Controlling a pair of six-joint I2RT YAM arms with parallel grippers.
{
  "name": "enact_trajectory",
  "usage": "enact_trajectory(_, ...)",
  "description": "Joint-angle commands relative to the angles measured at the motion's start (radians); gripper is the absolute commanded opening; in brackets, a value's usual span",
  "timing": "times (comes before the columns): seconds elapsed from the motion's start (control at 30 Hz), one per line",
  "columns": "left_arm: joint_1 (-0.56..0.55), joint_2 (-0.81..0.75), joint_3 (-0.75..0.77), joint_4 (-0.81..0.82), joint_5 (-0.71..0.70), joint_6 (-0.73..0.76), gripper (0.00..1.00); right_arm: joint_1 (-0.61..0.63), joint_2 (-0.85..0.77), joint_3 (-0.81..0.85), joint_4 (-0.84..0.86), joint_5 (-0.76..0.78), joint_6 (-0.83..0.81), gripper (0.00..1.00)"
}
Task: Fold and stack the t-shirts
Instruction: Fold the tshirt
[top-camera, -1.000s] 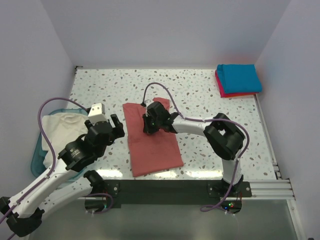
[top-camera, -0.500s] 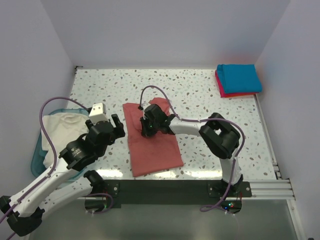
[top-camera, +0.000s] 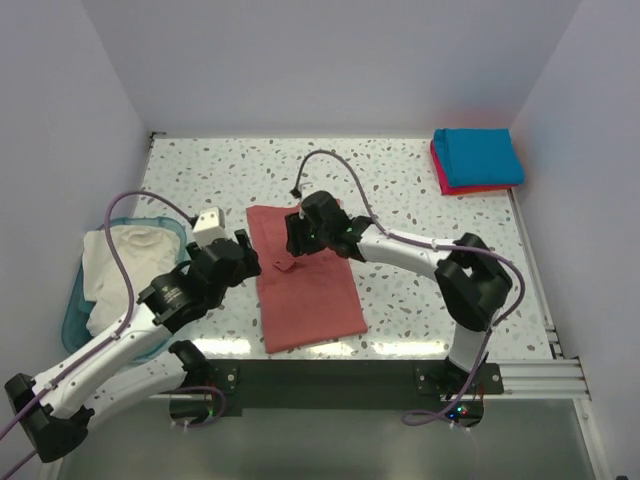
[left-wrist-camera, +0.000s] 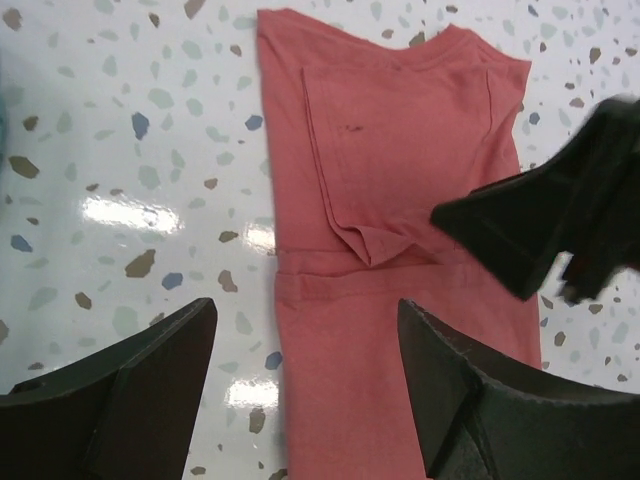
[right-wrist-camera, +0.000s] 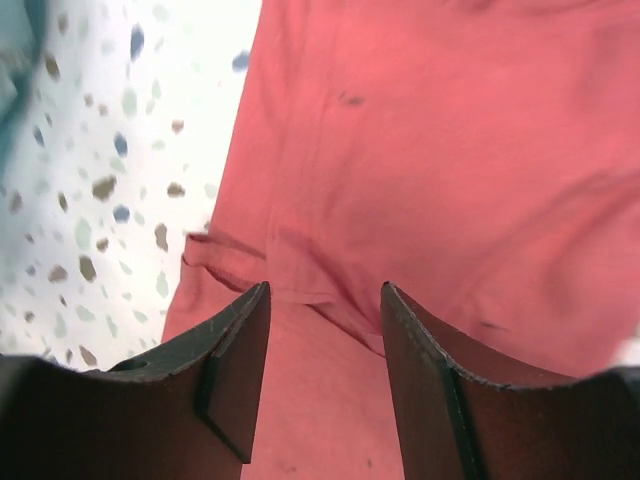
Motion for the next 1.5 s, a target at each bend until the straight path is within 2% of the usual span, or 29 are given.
enact_trajectory(0.0, 0.002, 0.039, -0.052, 0.081, 0.091, -0.096, 0.76, -0.060, -0.146, -0.016, -0.073, 0.119, 0.059, 0.52)
enact_trajectory(0.23, 0.002, 0.068, -0.241, 0.147, 0.236, -0.322, 0.72, -0.112, -0.388, -0.288, -0.102, 0.084, 0.139, 0.54)
enact_trajectory(0.4, 0.002, 0.079, -0.364, 0.215, 0.354, -0.354, 0.66, -0.112, -0.543, -0.507, -0.105, 0.018, 0.187, 0.53)
enact_trajectory(0.6, -0.002, 0.006, -0.454, 0.235, 0.460, -0.391, 0.65, -0.109, -0.677, -0.725, -0.090, -0.027, 0.257, 0.53)
enact_trajectory(0.73, -0.018, -0.025, -0.485, 0.204, 0.513, -0.406, 0.64, -0.109, -0.776, -0.812, -0.094, -0.059, 0.302, 0.53)
enact_trajectory(1.0, -0.082, -0.060, -0.500, 0.039, 0.538, -0.527, 0.61, -0.098, -0.803, -0.920, -0.033, -0.170, 0.386, 0.53)
enact_trajectory(1.17, -0.091, -0.039, -0.436, -0.091, 0.547, -0.523, 0.61, -0.085, -0.803, -0.935, -0.047, -0.190, 0.402, 0.53)
enact_trajectory(1.47, -0.097, -0.016, -0.417, -0.119, 0.619, -0.512, 0.58, -0.072, -0.816, -0.966, -0.068, -0.219, 0.443, 0.50)
